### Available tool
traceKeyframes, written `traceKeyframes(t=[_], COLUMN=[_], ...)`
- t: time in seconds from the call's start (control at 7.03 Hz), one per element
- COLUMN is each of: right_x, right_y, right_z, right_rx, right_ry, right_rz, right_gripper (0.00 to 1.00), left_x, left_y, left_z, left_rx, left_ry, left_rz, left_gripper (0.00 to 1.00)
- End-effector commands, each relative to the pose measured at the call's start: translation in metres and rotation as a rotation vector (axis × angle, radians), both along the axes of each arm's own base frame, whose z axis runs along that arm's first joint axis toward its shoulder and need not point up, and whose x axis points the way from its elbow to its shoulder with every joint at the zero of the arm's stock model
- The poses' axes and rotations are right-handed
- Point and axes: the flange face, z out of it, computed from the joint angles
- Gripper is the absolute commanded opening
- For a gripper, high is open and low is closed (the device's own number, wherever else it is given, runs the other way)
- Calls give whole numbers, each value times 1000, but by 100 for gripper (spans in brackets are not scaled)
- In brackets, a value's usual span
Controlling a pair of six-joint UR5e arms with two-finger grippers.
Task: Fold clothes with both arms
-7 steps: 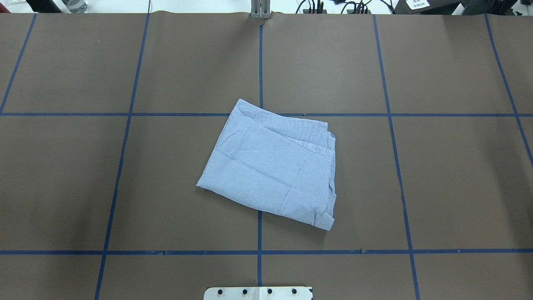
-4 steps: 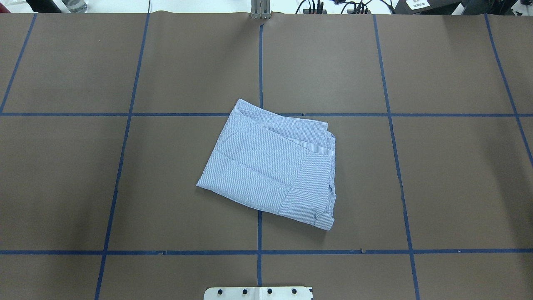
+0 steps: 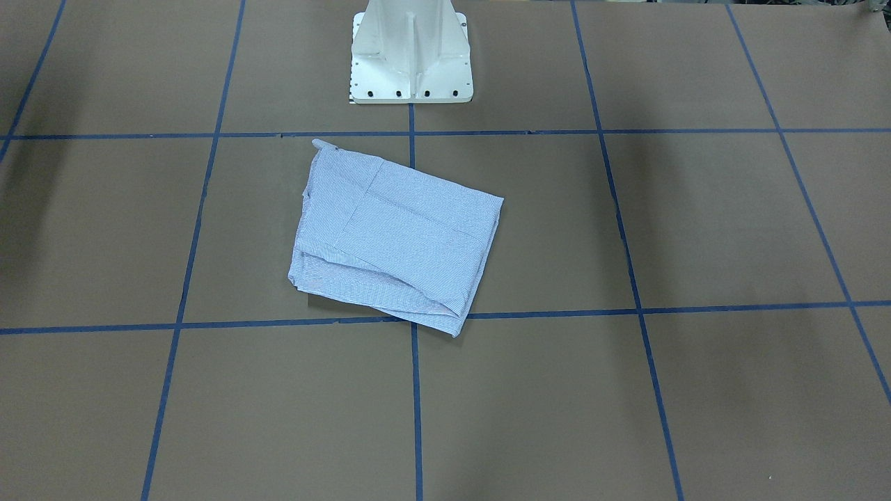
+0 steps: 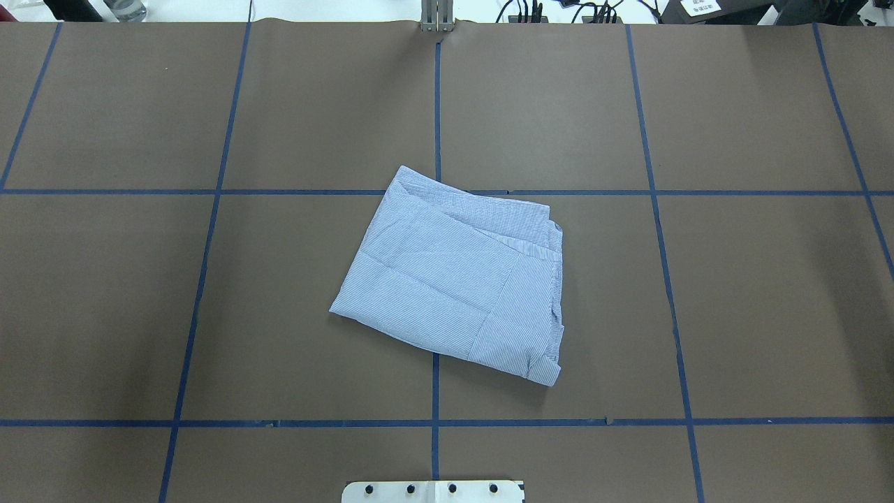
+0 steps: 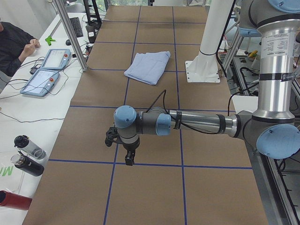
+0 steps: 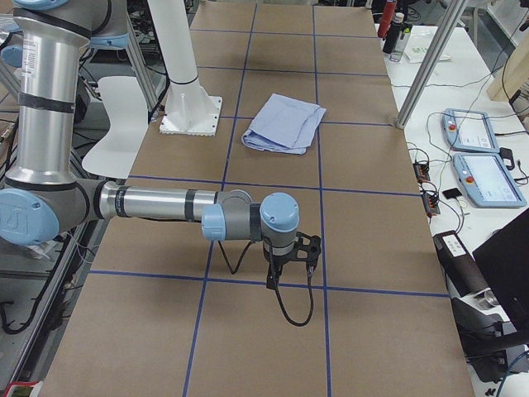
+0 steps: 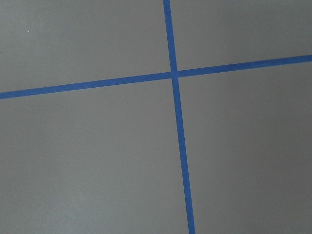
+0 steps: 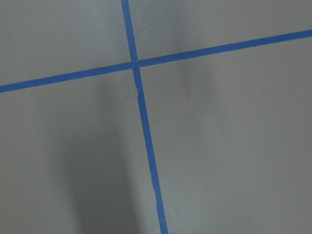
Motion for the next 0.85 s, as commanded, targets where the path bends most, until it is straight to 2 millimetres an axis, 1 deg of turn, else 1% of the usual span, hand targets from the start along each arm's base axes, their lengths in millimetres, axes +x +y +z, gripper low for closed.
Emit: traceKeyframes(t=[0.0, 0.14, 0.43, 0.71], right_x=[0, 0, -1, -1], right_y=[1, 3, 2, 3], right_z=[0, 1, 1, 2], right_rx=[-41, -32, 78, 80], right_ry=[4, 7, 11, 17], right_rz=[-2, -15, -132, -140], right_gripper=[100, 100, 100, 100], left_x=[0, 0, 0, 0], left_y=[0, 1, 0, 1], left_z=[0, 0, 0, 1], left_rx=[1, -1, 2, -3], left_ry=[1, 1, 1, 1], left_rz=[0, 0, 1, 1], left_gripper=[100, 100, 100, 100])
